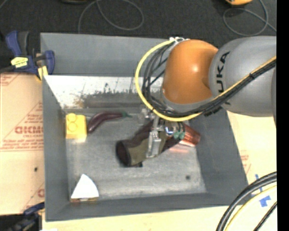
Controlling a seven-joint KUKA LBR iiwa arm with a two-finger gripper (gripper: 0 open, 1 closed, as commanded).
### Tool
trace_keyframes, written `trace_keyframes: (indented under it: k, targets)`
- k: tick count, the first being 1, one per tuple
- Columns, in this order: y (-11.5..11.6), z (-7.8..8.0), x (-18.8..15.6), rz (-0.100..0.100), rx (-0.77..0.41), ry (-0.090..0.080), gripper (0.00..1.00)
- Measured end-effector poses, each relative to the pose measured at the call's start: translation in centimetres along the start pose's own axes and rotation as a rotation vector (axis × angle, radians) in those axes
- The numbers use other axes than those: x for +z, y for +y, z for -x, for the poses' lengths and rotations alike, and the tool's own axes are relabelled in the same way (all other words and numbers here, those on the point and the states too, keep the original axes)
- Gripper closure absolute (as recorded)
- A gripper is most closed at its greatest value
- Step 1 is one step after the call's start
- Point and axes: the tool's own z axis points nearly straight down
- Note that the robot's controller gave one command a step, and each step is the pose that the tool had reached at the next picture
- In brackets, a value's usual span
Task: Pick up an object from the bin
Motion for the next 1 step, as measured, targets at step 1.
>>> trace_keyframes:
  k: [1]
  targets:
    - [-0.03,0.06,-0.44,0.0,0.001,-0.006,0.0]
